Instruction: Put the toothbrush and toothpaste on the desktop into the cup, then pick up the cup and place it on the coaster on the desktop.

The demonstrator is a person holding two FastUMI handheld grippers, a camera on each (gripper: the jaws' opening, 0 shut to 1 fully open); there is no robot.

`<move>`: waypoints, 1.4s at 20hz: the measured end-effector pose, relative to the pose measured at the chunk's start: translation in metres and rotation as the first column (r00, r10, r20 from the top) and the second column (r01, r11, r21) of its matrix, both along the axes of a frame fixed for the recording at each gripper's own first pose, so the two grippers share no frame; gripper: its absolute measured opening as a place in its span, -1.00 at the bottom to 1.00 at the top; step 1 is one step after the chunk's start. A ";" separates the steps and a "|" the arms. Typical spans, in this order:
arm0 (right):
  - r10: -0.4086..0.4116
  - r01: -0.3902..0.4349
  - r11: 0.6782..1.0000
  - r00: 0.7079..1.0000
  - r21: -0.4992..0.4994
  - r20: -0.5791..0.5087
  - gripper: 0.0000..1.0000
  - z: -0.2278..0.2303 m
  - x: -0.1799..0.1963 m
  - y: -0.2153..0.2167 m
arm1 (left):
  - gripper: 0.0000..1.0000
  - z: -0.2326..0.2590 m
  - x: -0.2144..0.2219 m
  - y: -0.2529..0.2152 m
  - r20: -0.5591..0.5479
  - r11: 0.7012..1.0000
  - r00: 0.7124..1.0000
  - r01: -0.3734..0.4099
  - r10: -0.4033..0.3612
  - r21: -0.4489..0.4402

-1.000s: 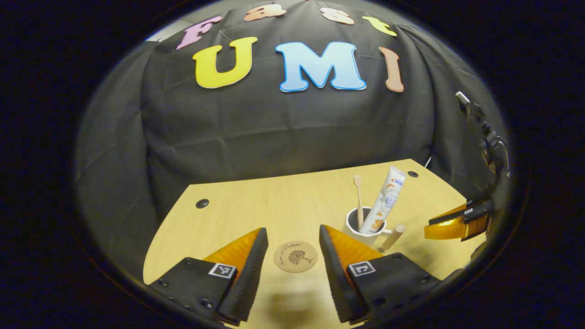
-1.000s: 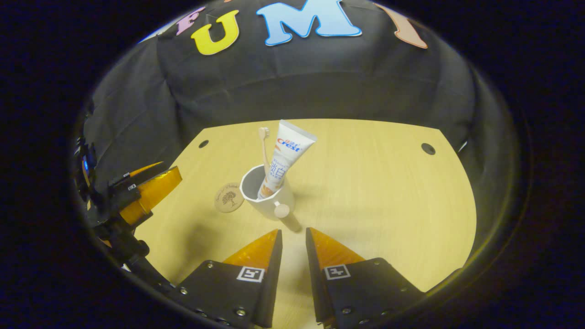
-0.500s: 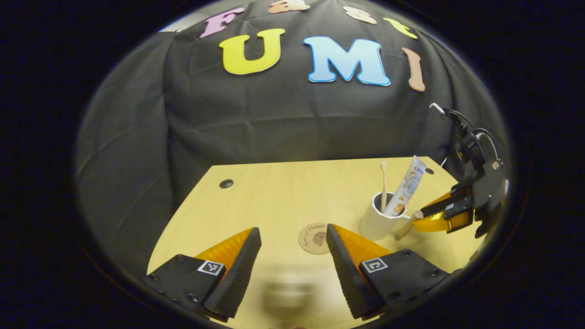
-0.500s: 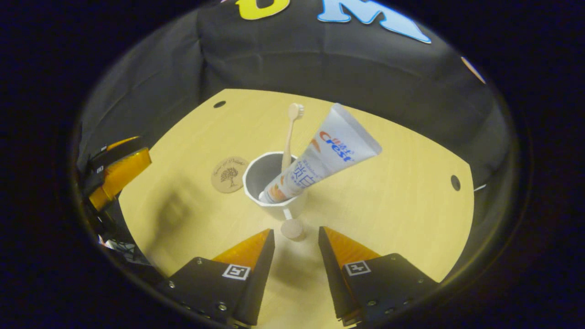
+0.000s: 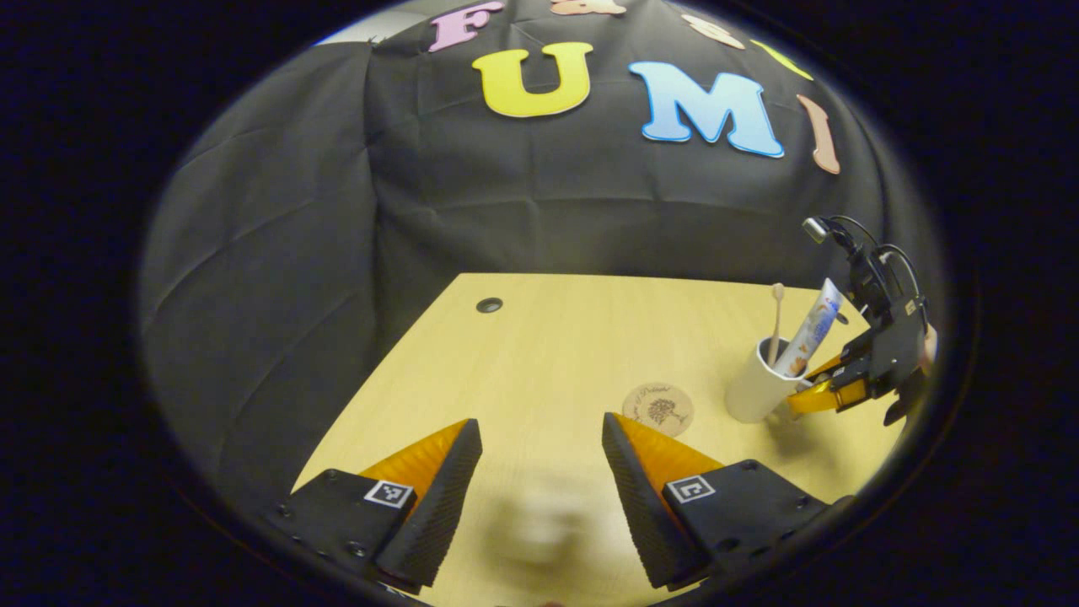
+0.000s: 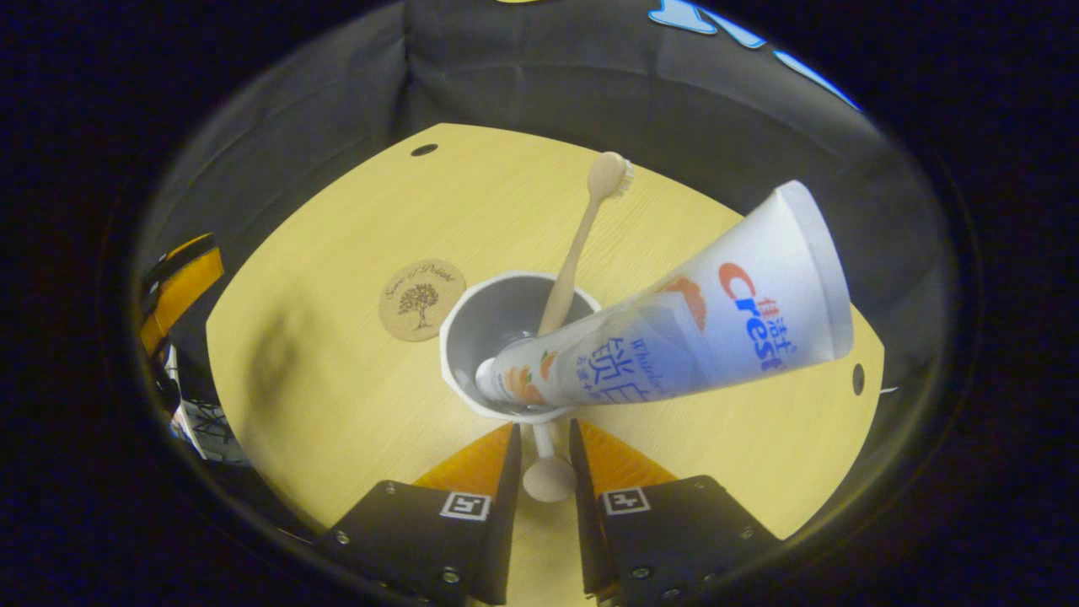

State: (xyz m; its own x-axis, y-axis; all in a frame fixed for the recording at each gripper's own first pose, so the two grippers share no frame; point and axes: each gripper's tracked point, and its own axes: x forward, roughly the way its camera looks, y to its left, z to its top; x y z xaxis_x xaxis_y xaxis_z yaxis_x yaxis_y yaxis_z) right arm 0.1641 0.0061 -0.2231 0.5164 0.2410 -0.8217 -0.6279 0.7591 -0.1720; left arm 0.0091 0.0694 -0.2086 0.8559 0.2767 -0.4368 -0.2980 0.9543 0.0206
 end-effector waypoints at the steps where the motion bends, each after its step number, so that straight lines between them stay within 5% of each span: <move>1: 0.000 0.000 1.000 1.000 0.005 -0.004 -0.50 0.004 -0.003 -0.002 | 0.86 -0.001 -0.003 0.002 -0.003 1.000 1.000 -0.012 0.012 -0.003; 5: 0.020 -0.020 1.000 0.999 -0.005 0.027 -0.68 0.005 -0.002 0.000 | 0.87 -0.003 -0.006 0.007 -0.006 0.999 0.999 -0.031 0.031 -0.012; 18: 0.080 -0.084 0.994 0.995 0.068 0.056 -0.70 0.054 -0.012 0.034 | 0.87 -0.001 -0.033 0.014 -0.014 0.997 0.997 -0.071 0.071 -0.015; 28: 0.132 -0.133 0.991 0.990 0.021 0.039 -0.69 0.051 -0.016 0.024 | 0.87 -0.004 -0.062 0.064 -0.025 0.988 0.988 -0.154 0.153 -0.017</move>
